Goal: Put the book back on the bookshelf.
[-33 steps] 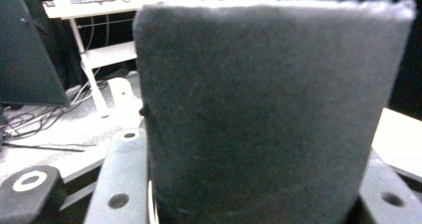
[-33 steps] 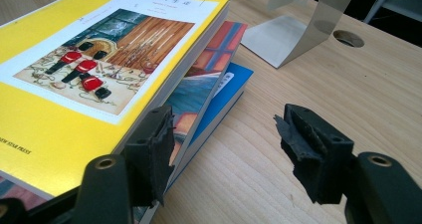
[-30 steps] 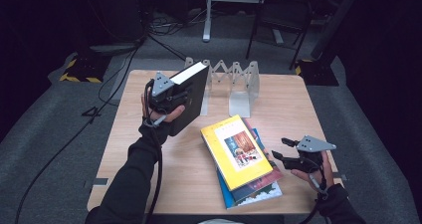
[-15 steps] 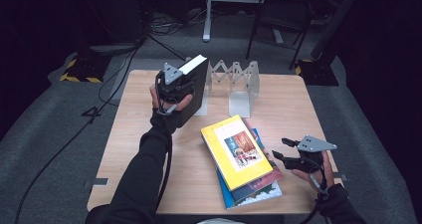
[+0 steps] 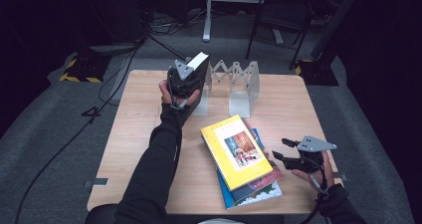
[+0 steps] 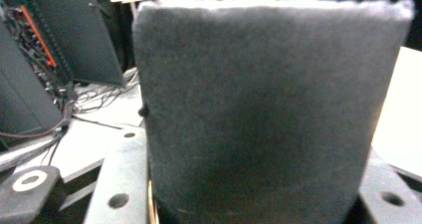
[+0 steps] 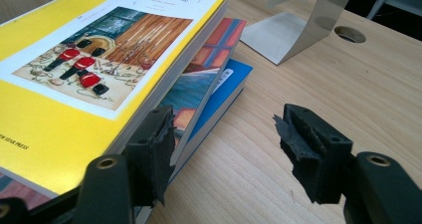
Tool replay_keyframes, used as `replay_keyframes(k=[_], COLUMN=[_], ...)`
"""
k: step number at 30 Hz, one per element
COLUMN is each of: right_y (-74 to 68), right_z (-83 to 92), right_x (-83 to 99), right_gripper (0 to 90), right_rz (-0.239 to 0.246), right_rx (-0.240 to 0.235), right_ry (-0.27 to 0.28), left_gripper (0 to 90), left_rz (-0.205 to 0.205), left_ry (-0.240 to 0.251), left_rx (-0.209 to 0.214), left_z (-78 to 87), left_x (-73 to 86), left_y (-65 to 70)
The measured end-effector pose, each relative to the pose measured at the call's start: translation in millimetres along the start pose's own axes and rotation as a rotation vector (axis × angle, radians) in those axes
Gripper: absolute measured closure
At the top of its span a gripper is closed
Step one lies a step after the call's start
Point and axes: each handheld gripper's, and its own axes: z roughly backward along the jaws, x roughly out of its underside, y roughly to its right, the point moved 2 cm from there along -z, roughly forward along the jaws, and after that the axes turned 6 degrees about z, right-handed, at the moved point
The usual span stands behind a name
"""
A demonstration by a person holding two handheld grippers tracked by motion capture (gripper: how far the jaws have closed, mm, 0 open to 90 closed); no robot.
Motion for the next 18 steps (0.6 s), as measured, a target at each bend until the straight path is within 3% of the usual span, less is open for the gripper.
replay_keyframes(k=[5, 12, 18], right_y=[-0.2, -0.7, -0.9], right_z=[-0.1, -0.3, 0.1], right_x=[0.1, 0.1, 0.3], right_gripper=[37.8, 37.8, 37.7], right_rz=[0.003, 0.008, 0.007], right_rx=[-0.002, -0.007, -0.007], right_ry=[-0.002, -0.006, -0.009], left_gripper=[52.3, 52.0, 51.6], left_rz=[0.039, 0.043, 0.051], left_ry=[0.012, 0.015, 0.039], left_rx=[-0.035, -0.057, -0.067], left_z=[-3.5, -5.8, 4.1], left_x=[6.6, 16.2, 25.8], left_y=[-2.6, -2.1, -2.2])
